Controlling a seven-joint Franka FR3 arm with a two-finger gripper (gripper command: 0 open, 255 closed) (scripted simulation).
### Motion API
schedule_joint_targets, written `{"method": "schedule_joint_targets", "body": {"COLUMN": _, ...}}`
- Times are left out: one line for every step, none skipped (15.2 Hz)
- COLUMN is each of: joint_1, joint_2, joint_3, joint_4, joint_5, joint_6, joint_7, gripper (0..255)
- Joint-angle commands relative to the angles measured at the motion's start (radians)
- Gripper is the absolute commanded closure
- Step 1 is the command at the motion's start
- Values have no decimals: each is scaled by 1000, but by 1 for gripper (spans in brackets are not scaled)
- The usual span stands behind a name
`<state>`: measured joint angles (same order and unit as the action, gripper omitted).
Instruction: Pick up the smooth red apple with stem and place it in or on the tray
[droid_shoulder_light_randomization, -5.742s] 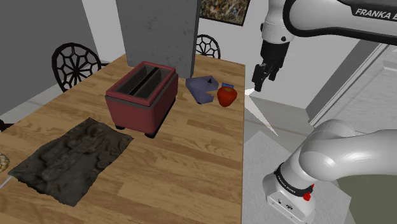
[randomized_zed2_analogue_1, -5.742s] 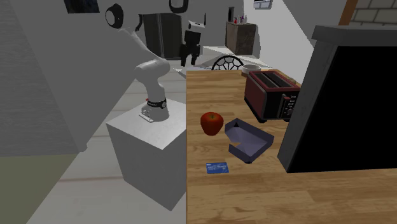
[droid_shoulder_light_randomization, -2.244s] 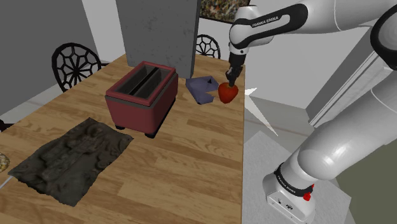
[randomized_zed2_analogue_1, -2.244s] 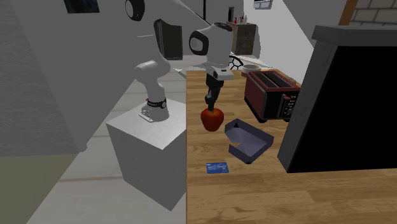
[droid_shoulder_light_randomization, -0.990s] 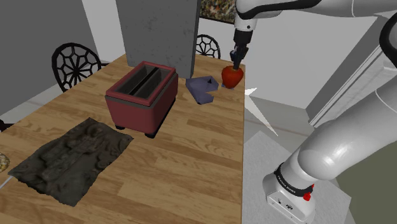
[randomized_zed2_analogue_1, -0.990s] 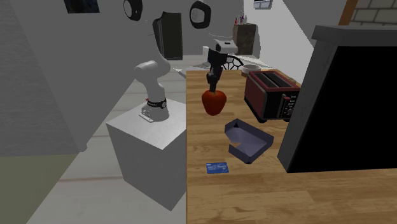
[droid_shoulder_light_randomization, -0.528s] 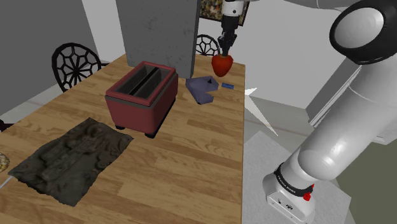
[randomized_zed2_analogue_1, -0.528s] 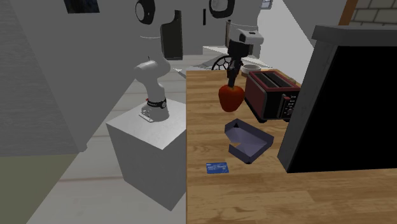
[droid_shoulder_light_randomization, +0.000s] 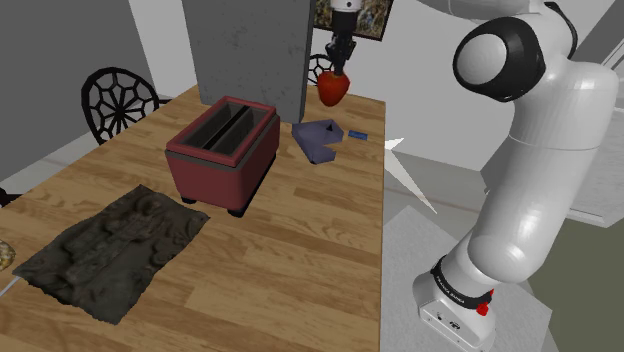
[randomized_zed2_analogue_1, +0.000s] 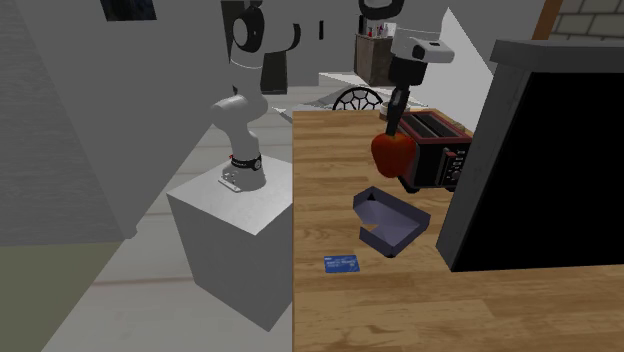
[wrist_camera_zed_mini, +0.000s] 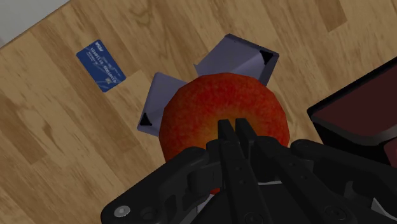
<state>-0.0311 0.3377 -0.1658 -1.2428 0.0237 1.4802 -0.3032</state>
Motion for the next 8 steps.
{"method": "schedule_joint_targets", "body": {"joint_1": 3, "joint_2": -8, "joint_3": 1, "joint_4": -38, "joint_5": -1, "joint_6": 31, "joint_7": 2, "gripper": 255}}
{"method": "schedule_joint_targets", "body": {"joint_1": 4, "joint_2": -11, "joint_3": 1, "joint_4": -57, "joint_5": -2, "joint_6": 46, "joint_7": 3, "gripper": 255}}
{"method": "schedule_joint_targets", "body": {"joint_1": 4, "joint_2": -15, "joint_3": 1, "joint_4": -75, "joint_5": -2, "joint_6": 61, "joint_7": 3, "gripper": 255}}
{"method": "schedule_joint_targets", "body": {"joint_1": 5, "joint_2": -18, "joint_3": 1, "joint_4": -93, "joint_5": -3, "joint_6": 76, "joint_7": 4, "gripper": 255}}
{"method": "schedule_joint_targets", "body": {"joint_1": 6, "joint_2": -20, "joint_3": 1, "joint_4": -110, "joint_5": -3, "joint_6": 91, "joint_7": 4, "gripper": 255}}
{"method": "schedule_joint_targets", "body": {"joint_1": 6, "joint_2": -22, "joint_3": 1, "joint_4": -127, "joint_5": -3, "joint_6": 105, "joint_7": 5, "gripper": 255}}
{"method": "schedule_joint_targets", "body": {"joint_1": 7, "joint_2": -24, "joint_3": 2, "joint_4": -143, "joint_5": -4, "joint_6": 120, "joint_7": 5, "gripper": 255}}
{"method": "schedule_joint_targets", "body": {"joint_1": 7, "joint_2": -26, "joint_3": 2, "joint_4": -159, "joint_5": -4, "joint_6": 134, "joint_7": 5, "gripper": 255}}
